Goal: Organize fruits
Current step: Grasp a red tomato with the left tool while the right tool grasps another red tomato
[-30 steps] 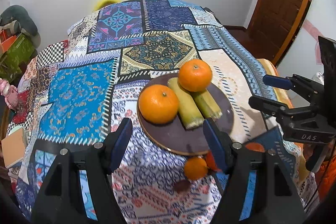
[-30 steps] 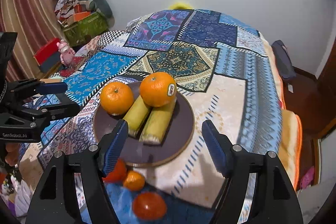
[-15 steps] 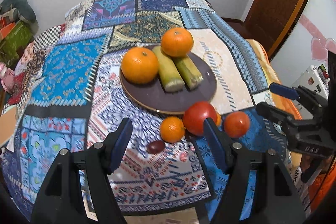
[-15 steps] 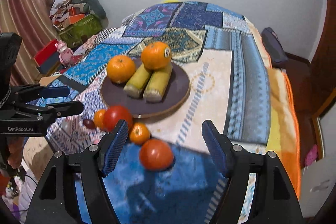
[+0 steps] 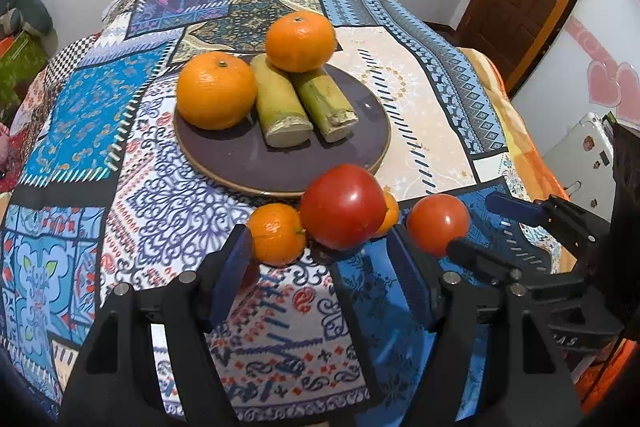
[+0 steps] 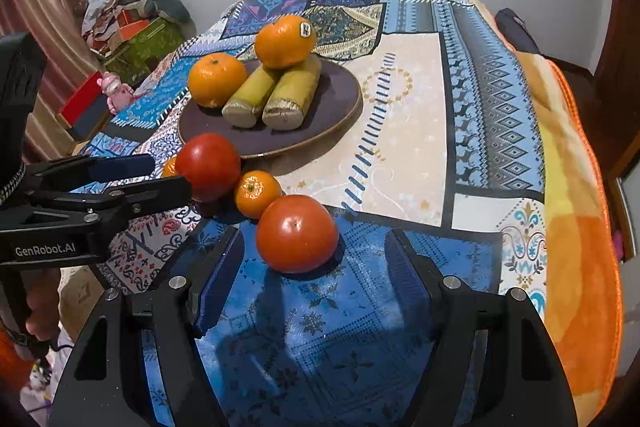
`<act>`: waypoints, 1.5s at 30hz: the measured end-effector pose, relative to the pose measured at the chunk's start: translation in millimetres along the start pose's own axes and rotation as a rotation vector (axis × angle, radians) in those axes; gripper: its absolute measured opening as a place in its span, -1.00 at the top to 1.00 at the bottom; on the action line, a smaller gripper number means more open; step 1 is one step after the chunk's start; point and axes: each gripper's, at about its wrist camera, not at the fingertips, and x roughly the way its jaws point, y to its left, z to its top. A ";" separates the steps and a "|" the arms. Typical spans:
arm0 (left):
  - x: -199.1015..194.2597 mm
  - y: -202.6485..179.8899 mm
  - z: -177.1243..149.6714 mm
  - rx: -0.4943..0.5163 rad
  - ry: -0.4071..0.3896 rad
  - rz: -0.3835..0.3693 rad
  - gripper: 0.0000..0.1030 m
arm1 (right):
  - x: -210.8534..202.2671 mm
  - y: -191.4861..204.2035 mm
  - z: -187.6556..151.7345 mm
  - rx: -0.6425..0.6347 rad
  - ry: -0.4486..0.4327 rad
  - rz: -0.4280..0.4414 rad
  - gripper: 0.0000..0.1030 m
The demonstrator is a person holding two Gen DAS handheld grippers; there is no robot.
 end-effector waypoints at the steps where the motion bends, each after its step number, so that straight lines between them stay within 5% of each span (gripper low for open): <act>1: 1.8 -0.8 0.9 0.001 -0.001 -0.005 -0.35 | 0.9 0.2 -0.4 -0.002 0.000 0.001 -0.35; 9: 11.6 -3.6 13.2 0.020 -0.022 0.013 -0.35 | 14.7 1.7 -3.1 -0.004 0.026 0.016 -0.34; 18: 24.7 -9.4 20.1 0.078 -0.017 0.027 -0.31 | 18.9 0.1 -5.1 0.006 0.044 0.067 -0.05; 22: 28.0 -14.6 19.5 0.103 -0.007 0.006 0.01 | 20.4 1.6 -4.1 0.003 0.048 0.090 0.08; 26: 27.6 -19.7 16.9 0.127 -0.011 0.013 0.03 | 21.0 2.3 -3.6 0.009 0.049 0.094 0.09; 35: 13.8 -10.0 18.2 0.066 -0.011 -0.027 0.04 | 13.9 -1.6 -0.5 0.034 0.023 0.089 0.09; 45: -15.5 18.6 26.3 0.007 -0.077 0.020 0.04 | 7.0 2.4 15.9 0.032 -0.023 0.097 0.09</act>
